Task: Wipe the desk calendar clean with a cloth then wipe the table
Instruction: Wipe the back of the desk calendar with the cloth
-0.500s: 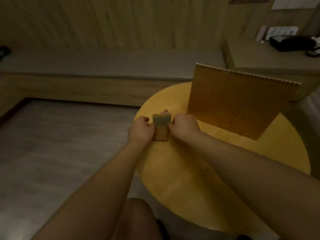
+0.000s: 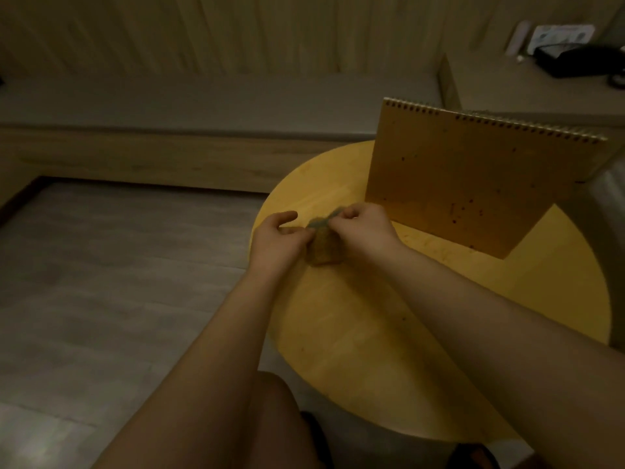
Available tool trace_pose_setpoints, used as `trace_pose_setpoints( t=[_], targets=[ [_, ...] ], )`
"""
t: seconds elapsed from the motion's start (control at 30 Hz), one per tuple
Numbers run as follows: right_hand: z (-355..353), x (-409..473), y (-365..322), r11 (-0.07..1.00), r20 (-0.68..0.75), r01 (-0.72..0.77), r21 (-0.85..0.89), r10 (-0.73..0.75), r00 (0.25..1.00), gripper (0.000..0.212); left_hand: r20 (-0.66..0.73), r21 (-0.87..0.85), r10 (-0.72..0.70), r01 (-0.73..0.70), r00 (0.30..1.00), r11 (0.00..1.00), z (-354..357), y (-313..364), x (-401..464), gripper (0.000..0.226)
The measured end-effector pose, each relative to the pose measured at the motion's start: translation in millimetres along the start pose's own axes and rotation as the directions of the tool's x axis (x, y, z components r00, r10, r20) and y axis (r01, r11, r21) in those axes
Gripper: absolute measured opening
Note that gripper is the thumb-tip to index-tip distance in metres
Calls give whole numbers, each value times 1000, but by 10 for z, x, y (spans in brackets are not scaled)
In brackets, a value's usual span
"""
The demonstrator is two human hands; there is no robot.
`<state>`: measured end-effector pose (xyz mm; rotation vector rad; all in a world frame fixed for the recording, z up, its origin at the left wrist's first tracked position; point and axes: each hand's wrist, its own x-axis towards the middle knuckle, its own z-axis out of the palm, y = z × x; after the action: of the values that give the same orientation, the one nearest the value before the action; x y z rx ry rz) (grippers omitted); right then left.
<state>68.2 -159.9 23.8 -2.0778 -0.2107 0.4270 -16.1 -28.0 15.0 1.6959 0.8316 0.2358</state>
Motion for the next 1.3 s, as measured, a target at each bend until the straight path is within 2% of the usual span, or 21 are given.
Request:
trace_pose_setpoints(
  t=[0.1, 0.23, 0.3, 0.4, 0.47, 0.53, 0.63, 0.67, 0.73, 0.83, 0.93, 1.0, 1.07, 1.13, 1.17, 1.23, 1.3],
  targets=[
    [-276, -255, 15, 989, 41, 36, 140, -42, 998, 11, 167, -220, -25, 62, 986, 974, 7, -23, -322, 51],
    [-643, -620, 102, 965, 68, 37, 258, -56, 996, 14, 347, -417, 136, 22, 928, 909, 46, -4, -728, 52],
    [-807, -785, 149, 956, 68, 60, 288, -83, 994, 25, 356, -376, 173, -29, 918, 926, 95, 55, -874, 52],
    [-1053, -1016, 193, 948, 150, 153, 279, -200, 968, 41, 334, -162, 243, -199, 911, 967, 191, 160, -1024, 44],
    [-1194, -1134, 215, 950, 194, 176, 257, -229, 954, 45, 325, -29, 303, -311, 896, 950, 241, 247, -1092, 34],
    [-1334, -1209, 235, 957, 174, 234, 172, -263, 949, 49, 330, 47, 365, -401, 871, 915, 279, 333, -1116, 27],
    [-1529, -1238, 298, 941, 118, 337, -14, -333, 935, 41, 433, -76, 375, -382, 820, 921, 337, 437, -1136, 20],
    [-1575, -1235, 326, 940, 120, 342, -20, -337, 934, 36, 475, -136, 361, -339, 802, 931, 362, 458, -1138, 20],
    [-1629, -1194, 411, 940, 118, 325, 101, -335, 935, 25, 520, -210, 349, -280, 780, 937, 447, 486, -1126, 23],
    [-1637, -1105, 576, 904, 7, 315, 289, -331, 944, 15, 491, -237, 323, -232, 809, 943, 642, 505, -1074, 31],
    [-1592, -1017, 754, 881, -68, 285, 378, -280, 957, 21, 455, -215, 289, -211, 842, 954, 860, 493, -993, 36],
    [-1566, -952, 836, 875, -68, 247, 416, -241, 968, 30, 475, -180, 273, -211, 837, 961, 950, 463, -905, 33],
    [-1571, -866, 891, 872, -91, 243, 425, -226, 970, 22, 498, -154, 284, -238, 820, 959, 981, 466, -770, 34],
    [-1612, -762, 927, 865, -129, 237, 443, -200, 971, 16, 383, -153, 299, -260, 874, 953, 1005, 497, -553, 44],
    [-1641, -713, 942, 858, -144, 230, 460, -183, 973, 16, 264, -152, 299, -267, 917, 952, 1013, 508, -409, 50],
    [-1702, -625, 967, 830, -177, 224, 511, -153, 972, 16, 79, -105, 296, -288, 952, 952, 1022, 542, -106, 53],
    [-1751, -571, 1002, 798, -215, 231, 557, -130, 968, 21, 82, -31, 286, -284, 955, 958, 1066, 512, 149, 60]
  ],
)
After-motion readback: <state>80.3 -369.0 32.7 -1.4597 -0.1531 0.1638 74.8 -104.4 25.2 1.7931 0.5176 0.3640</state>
